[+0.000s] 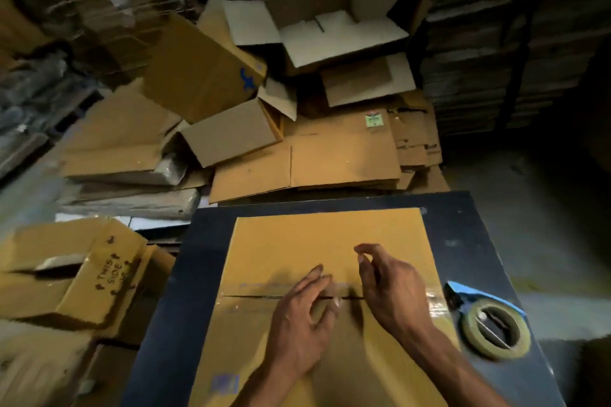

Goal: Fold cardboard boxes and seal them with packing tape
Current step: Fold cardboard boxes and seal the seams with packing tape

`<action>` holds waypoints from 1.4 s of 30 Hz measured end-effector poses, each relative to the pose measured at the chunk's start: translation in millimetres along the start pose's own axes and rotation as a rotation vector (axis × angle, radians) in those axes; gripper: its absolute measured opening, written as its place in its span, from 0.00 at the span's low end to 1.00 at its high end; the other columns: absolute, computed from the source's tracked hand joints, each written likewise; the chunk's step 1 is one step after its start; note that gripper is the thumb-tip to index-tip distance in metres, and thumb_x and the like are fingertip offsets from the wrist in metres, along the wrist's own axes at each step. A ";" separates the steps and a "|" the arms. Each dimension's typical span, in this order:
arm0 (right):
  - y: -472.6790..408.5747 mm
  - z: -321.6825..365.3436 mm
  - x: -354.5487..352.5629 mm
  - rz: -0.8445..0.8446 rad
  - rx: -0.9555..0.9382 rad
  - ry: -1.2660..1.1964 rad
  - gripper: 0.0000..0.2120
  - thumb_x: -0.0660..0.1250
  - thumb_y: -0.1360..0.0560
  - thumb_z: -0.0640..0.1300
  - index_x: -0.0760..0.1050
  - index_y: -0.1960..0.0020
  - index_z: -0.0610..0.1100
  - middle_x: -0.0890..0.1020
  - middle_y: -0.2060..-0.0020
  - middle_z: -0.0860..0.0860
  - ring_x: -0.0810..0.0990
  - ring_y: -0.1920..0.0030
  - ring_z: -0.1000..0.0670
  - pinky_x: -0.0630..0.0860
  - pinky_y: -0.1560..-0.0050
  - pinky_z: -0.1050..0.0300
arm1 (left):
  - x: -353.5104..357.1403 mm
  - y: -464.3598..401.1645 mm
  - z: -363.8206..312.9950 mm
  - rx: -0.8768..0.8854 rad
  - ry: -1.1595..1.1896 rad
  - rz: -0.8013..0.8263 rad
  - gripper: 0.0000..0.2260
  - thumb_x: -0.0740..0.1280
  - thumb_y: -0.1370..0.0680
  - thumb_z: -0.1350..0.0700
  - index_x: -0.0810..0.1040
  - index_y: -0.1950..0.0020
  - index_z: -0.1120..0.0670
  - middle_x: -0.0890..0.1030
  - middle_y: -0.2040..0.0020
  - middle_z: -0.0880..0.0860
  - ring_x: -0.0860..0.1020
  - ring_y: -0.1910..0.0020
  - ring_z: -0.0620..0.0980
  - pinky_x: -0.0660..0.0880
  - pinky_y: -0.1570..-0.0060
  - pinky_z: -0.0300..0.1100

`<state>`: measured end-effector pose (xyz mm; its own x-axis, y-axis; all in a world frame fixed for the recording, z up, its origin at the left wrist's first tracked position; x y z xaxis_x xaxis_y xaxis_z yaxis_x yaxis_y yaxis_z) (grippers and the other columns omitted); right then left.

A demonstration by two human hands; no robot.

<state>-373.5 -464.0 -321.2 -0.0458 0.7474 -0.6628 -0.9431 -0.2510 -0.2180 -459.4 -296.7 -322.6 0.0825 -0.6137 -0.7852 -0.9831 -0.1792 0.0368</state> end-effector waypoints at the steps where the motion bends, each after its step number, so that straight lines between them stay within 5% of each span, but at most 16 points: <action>1: -1.4 20.1 20.4 0.048 -0.036 0.027 0.10 0.62 0.17 0.53 0.74 0.36 0.58 0.80 0.64 0.56 0.81 0.64 0.50 0.74 0.68 0.52 | -20.9 1.9 21.3 -0.041 0.055 -0.053 0.21 0.64 0.19 0.38 0.78 0.29 0.42 0.68 0.27 0.31 0.67 0.29 0.29 0.67 0.30 0.31; 5: -11.9 98.4 103.0 0.191 -0.131 0.127 0.14 0.61 0.18 0.56 0.72 0.34 0.60 0.81 0.50 0.59 0.78 0.48 0.54 0.78 0.54 0.54 | -97.4 19.9 118.3 -0.240 0.445 -0.303 0.10 0.71 0.19 0.53 0.81 0.42 0.38 0.80 0.41 0.31 0.79 0.42 0.32 0.76 0.47 0.26; 8: -20.2 140.0 169.5 0.324 -0.226 0.241 0.18 0.58 0.17 0.57 0.70 0.28 0.59 0.78 0.36 0.57 0.73 0.34 0.52 0.75 0.38 0.54 | -121.6 28.2 202.6 -0.451 0.726 -0.421 0.12 0.70 0.19 0.61 0.84 0.47 0.43 0.86 0.51 0.37 0.83 0.49 0.36 0.80 0.44 0.39; 12: -24.1 155.4 232.0 0.451 -0.169 0.358 0.25 0.49 0.14 0.60 0.59 0.19 0.54 0.60 0.19 0.51 0.52 0.18 0.47 0.54 0.19 0.46 | -115.9 34.8 290.2 -0.662 0.835 -0.467 0.11 0.70 0.18 0.59 0.84 0.48 0.42 0.87 0.48 0.43 0.84 0.46 0.44 0.80 0.39 0.50; 14: -24.3 154.8 246.4 0.462 -0.148 0.418 0.29 0.44 0.15 0.62 0.56 0.18 0.52 0.55 0.17 0.49 0.47 0.17 0.46 0.48 0.19 0.44 | -109.3 25.9 310.3 -0.682 0.753 -0.443 0.10 0.69 0.18 0.58 0.82 0.42 0.44 0.84 0.43 0.45 0.82 0.42 0.46 0.78 0.39 0.45; 18: -18.3 149.3 255.0 0.455 -0.186 0.461 0.28 0.45 0.16 0.58 0.60 0.20 0.50 0.58 0.18 0.45 0.56 0.19 0.42 0.59 0.23 0.37 | -86.8 -2.8 306.7 -0.674 0.780 -0.285 0.15 0.68 0.18 0.53 0.77 0.32 0.51 0.82 0.42 0.49 0.80 0.38 0.50 0.71 0.44 0.35; 21: -18.4 148.4 251.3 0.454 -0.191 0.398 0.25 0.50 0.16 0.54 0.62 0.22 0.49 0.61 0.20 0.46 0.59 0.20 0.42 0.64 0.26 0.35 | -52.8 -18.0 285.7 -0.617 0.759 -0.083 0.35 0.56 0.22 0.27 0.65 0.22 0.46 0.70 0.25 0.54 0.67 0.25 0.57 0.66 0.28 0.50; 24: -21.4 149.1 249.7 0.460 -0.227 0.393 0.25 0.56 0.19 0.51 0.63 0.23 0.48 0.64 0.22 0.45 0.63 0.23 0.41 0.69 0.33 0.34 | -25.1 -17.8 288.8 -0.631 0.478 0.111 0.38 0.47 0.23 0.24 0.54 0.17 0.41 0.60 0.24 0.57 0.59 0.26 0.61 0.60 0.27 0.57; 28: -19.7 150.2 246.3 0.437 -0.244 0.379 0.24 0.53 0.18 0.52 0.63 0.23 0.49 0.64 0.22 0.44 0.63 0.22 0.43 0.70 0.33 0.34 | -15.2 -6.6 315.7 -0.654 0.223 0.081 0.33 0.43 0.21 0.29 0.56 0.19 0.42 0.63 0.28 0.57 0.63 0.33 0.60 0.62 0.33 0.56; 34: -15.6 149.8 249.9 0.381 -0.205 0.389 0.23 0.52 0.16 0.50 0.66 0.23 0.46 0.63 0.20 0.46 0.58 0.19 0.47 0.62 0.25 0.39 | -15.1 -6.8 288.8 -0.550 0.466 0.011 0.37 0.40 0.25 0.22 0.49 0.19 0.35 0.57 0.24 0.52 0.59 0.27 0.58 0.59 0.28 0.57; 38: -14.3 143.2 247.1 0.369 -0.192 0.391 0.24 0.50 0.15 0.52 0.65 0.22 0.48 0.61 0.19 0.48 0.54 0.19 0.52 0.58 0.23 0.42 | -3.3 6.4 315.3 -0.552 0.197 0.042 0.49 0.25 0.31 0.23 0.57 0.18 0.41 0.61 0.24 0.57 0.63 0.31 0.60 0.63 0.33 0.58; 42: -18.1 143.7 243.5 0.421 -0.202 0.360 0.25 0.50 0.15 0.55 0.64 0.21 0.49 0.61 0.19 0.48 0.57 0.19 0.47 0.61 0.24 0.37 | -31.4 2.9 302.4 -0.569 0.288 -0.126 0.32 0.44 0.20 0.29 0.65 0.23 0.43 0.65 0.30 0.56 0.64 0.35 0.57 0.65 0.37 0.54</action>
<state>-414.9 -189.1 -375.7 -0.2550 0.3112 -0.9155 -0.7846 -0.6199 0.0078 -514.2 -45.4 -484.8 0.3101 -0.7285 -0.6108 -0.7295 -0.5943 0.3386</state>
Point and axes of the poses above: each hand's wrist, its own y-axis away from the middle knuckle, its own x-axis out of the palm, z = x × y, the point moved 6 cm from there along -y, towards the middle knuckle
